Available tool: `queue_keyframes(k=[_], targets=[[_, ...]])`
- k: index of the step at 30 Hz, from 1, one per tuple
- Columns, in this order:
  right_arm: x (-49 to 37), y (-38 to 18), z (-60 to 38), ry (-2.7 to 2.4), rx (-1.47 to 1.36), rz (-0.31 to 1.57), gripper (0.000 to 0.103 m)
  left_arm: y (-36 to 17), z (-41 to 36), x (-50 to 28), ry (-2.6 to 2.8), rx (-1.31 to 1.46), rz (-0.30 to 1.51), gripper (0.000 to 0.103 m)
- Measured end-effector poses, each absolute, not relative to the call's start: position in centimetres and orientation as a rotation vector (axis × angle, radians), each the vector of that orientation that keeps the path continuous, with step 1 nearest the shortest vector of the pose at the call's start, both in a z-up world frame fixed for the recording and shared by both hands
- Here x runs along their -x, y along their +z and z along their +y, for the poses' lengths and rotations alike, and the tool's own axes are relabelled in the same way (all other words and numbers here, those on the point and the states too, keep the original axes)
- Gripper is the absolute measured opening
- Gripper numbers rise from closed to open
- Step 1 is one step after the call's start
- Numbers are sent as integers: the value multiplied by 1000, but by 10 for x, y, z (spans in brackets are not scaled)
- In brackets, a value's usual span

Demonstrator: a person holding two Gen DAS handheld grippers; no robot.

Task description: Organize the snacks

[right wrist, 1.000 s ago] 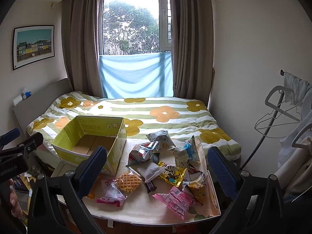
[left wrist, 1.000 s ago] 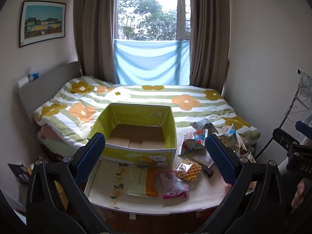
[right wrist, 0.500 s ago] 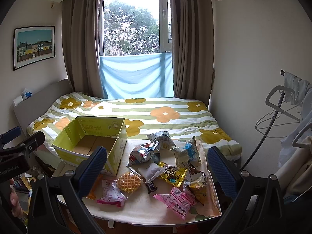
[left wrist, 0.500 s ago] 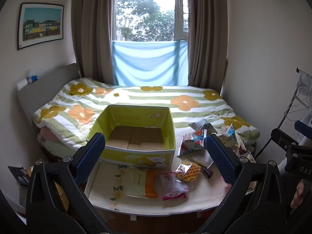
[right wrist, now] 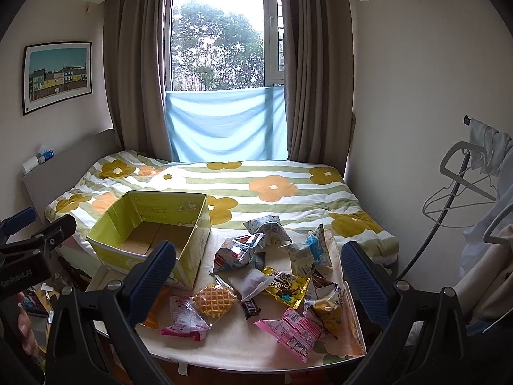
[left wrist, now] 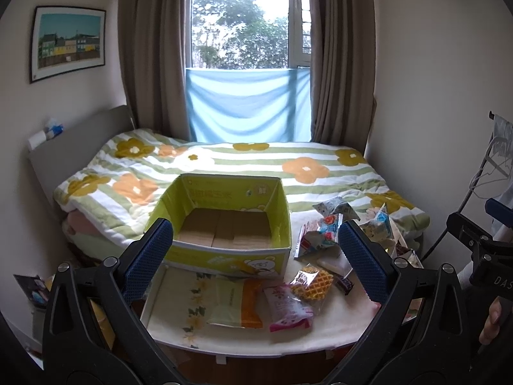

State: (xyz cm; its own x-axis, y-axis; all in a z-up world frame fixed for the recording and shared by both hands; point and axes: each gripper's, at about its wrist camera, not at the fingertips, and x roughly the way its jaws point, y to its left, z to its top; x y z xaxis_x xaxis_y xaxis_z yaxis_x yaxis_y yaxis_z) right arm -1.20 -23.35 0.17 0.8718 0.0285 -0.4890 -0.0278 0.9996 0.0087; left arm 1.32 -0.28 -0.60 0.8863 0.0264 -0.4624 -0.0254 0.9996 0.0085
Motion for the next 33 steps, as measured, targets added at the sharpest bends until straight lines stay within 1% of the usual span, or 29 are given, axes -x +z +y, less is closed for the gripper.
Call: queue_keyframes(k=[18,27,33], targets=[[9,1,-230,32,-1,513,103,-5,-6,-13,35,-28,473,103],[9,1,-230,32,-3,515,103,-5,6,-14,63,-26,479,103],[0,-5,-229,72,-1,563,103,-22,32,-25,117,17,583,103]])
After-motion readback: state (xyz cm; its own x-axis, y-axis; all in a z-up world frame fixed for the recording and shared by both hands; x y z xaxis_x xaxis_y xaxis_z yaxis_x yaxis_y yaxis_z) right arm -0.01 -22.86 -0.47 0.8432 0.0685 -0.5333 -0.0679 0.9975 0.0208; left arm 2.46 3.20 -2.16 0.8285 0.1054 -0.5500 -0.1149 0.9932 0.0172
